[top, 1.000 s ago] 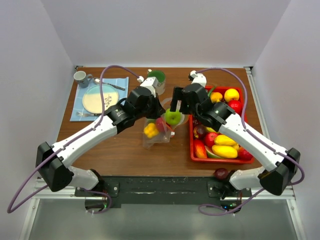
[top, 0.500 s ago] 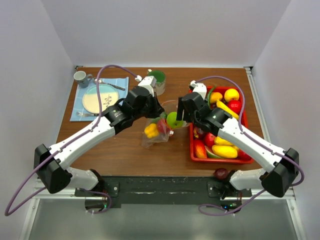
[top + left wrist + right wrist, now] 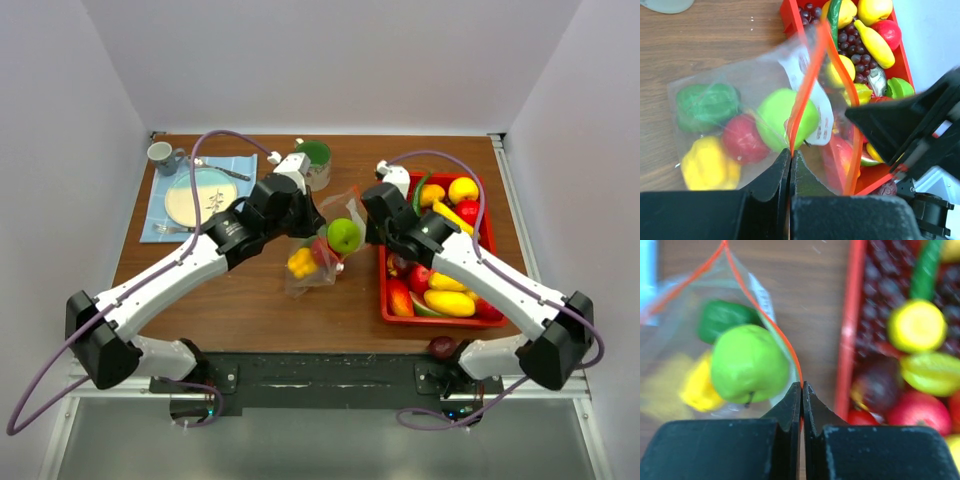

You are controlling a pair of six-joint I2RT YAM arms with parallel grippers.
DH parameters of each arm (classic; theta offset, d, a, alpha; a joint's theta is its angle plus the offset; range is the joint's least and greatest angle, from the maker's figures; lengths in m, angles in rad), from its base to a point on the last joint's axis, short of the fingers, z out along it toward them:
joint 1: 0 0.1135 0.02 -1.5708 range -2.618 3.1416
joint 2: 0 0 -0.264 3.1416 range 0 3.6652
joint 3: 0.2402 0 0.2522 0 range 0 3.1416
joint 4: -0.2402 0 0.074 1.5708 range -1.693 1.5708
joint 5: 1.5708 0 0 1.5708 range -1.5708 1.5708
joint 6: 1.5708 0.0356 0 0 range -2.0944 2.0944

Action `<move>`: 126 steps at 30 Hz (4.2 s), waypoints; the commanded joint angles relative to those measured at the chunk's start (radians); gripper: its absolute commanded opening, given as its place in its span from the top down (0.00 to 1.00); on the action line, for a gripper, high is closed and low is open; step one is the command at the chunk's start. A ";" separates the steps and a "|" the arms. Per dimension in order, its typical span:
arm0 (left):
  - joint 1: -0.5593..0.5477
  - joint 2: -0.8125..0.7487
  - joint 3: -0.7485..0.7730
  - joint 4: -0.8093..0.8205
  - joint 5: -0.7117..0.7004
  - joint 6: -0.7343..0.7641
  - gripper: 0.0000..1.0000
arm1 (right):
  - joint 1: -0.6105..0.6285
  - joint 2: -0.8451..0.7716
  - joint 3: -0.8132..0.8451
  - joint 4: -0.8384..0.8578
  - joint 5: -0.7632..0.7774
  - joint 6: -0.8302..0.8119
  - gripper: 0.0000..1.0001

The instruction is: Place the food in the zip-top bag and seal the zipper

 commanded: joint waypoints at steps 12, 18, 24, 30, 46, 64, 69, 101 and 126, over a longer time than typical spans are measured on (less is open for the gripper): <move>0.088 -0.170 0.013 -0.093 -0.064 0.071 1.00 | -0.023 0.129 0.267 -0.014 -0.031 -0.071 1.00; 0.108 -0.079 0.059 -0.079 -0.065 0.076 1.00 | 0.081 0.140 0.316 -0.024 -0.023 -0.075 1.00; 0.112 -0.058 0.092 -0.110 -0.062 0.108 1.00 | -0.043 0.128 0.267 -0.028 -0.075 -0.115 0.95; 0.112 -0.046 -0.039 0.003 0.032 0.076 1.00 | -0.043 0.036 0.155 -0.023 -0.077 -0.106 0.44; 0.112 -0.024 -0.042 0.065 0.073 0.073 1.00 | -0.455 -0.014 -0.002 0.081 0.070 -0.293 0.28; 0.112 -0.040 -0.030 0.048 0.086 0.094 1.00 | -0.492 0.506 0.308 0.039 0.239 -0.560 0.37; 0.114 -0.046 -0.033 0.046 0.087 0.094 1.00 | -0.499 0.565 0.327 0.013 0.196 -0.566 0.36; 0.118 -0.052 -0.047 0.054 0.086 0.086 1.00 | -0.518 0.382 0.479 -0.359 0.204 -0.442 0.93; 0.120 -0.056 -0.045 0.062 0.078 0.056 1.00 | -0.084 0.057 0.511 0.099 -0.387 0.061 0.99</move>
